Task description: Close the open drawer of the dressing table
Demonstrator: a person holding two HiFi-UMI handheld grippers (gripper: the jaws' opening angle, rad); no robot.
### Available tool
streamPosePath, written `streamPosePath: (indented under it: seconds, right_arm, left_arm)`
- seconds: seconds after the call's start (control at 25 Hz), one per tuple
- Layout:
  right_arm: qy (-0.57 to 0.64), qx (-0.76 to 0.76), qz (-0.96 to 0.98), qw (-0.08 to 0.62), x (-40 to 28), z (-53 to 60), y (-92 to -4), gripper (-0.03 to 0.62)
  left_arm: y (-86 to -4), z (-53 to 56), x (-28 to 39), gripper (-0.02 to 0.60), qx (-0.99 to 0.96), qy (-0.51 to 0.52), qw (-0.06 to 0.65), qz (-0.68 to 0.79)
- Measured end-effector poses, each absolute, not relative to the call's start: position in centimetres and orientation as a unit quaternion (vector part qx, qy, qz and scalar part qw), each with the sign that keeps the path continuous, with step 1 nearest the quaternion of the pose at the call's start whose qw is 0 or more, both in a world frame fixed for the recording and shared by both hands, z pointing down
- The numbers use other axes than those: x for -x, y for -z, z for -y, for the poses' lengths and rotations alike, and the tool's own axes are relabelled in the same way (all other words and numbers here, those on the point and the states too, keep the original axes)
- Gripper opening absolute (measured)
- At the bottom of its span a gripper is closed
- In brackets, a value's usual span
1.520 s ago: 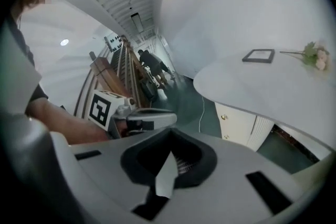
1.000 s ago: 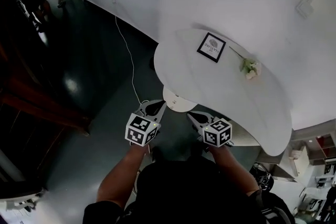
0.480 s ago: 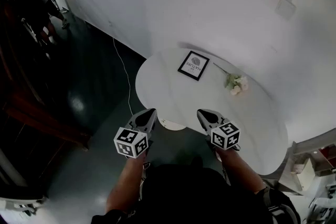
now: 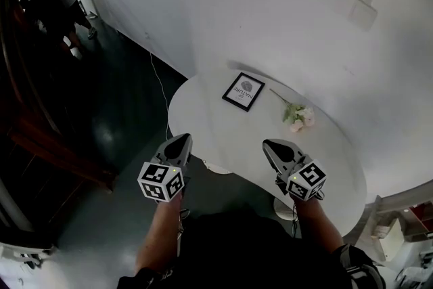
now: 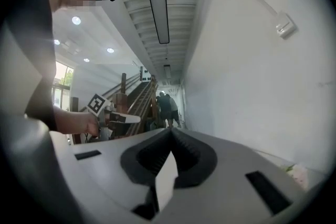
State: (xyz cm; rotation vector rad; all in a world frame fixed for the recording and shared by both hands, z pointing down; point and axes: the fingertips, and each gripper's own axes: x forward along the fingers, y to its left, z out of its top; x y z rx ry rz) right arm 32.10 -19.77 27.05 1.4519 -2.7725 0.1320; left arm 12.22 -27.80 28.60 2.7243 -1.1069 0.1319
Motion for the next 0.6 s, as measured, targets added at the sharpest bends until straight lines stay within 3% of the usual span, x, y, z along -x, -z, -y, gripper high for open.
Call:
streamPosePath:
  seconds: [0.36,0.6]
  right_arm:
    - [-0.023,-0.471,0.881,-0.036,-26.7,21.8,-24.1,0.003]
    - [-0.027,-0.451,0.892,-0.02,-22.8,21.9,-24.9,0.003]
  left_arm:
    - [-24.3,28.8,-7.4,0.0,-0.924,-0.043,0.045,0.377]
    - [-24.3,29.0,-4.1,0.0,-0.919,-0.034,0.047,0.39]
